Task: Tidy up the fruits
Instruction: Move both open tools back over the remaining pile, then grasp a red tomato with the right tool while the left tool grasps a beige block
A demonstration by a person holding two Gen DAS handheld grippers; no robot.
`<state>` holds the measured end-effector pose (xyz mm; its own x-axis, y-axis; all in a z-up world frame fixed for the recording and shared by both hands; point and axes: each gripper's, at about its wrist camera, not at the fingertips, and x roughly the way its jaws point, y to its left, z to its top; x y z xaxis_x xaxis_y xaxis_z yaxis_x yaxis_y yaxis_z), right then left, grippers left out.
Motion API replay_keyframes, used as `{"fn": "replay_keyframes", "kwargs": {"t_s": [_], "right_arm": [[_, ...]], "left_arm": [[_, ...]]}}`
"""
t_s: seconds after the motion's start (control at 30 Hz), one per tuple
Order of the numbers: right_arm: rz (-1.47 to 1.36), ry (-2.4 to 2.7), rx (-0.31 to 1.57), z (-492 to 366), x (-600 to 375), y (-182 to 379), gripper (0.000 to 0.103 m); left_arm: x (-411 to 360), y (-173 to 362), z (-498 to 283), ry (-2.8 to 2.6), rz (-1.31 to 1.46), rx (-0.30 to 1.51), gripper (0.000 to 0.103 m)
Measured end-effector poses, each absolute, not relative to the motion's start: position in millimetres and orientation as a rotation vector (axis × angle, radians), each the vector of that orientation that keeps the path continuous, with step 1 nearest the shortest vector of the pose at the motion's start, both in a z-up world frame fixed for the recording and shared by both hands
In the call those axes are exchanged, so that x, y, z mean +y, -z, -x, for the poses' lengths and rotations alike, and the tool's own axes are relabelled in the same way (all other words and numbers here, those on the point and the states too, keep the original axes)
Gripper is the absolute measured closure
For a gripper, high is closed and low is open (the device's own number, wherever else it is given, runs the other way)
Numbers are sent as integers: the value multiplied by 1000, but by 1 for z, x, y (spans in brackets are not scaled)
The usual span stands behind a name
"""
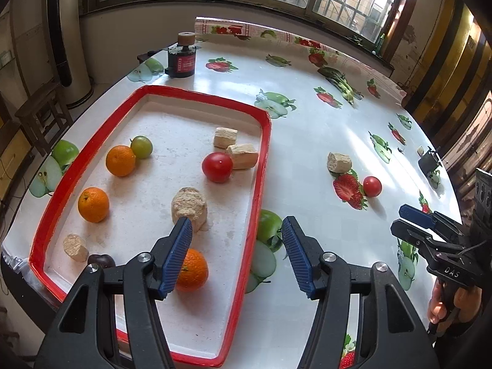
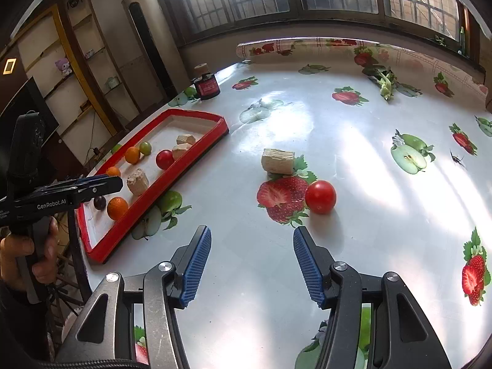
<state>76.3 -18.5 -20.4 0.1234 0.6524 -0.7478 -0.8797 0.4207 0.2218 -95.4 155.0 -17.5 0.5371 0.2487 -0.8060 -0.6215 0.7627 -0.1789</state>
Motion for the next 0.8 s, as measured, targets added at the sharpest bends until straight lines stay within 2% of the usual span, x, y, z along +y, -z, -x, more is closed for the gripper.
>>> {"fn": "replay_keyframes", "kwargs": {"t_s": [0.57,0.67,0.7,0.73,0.8], "right_arm": [[358,-993,885,-128,5,42,47],[390,-988,894,-133,16,49,54],[398,-988,900,-135,18,51,64],[408,-986,906,-136,19,54,69],[395,-997,910,-138,15,55,71]], "left_arm": [[128,25,1,-384,442,920,44],[125,30,-22,-358,433,934,44],[124,32,-29,-356,430,942,44],[122,34,-37,-350,423,948,44],[120,39,-52,-343,409,959,44]]}}
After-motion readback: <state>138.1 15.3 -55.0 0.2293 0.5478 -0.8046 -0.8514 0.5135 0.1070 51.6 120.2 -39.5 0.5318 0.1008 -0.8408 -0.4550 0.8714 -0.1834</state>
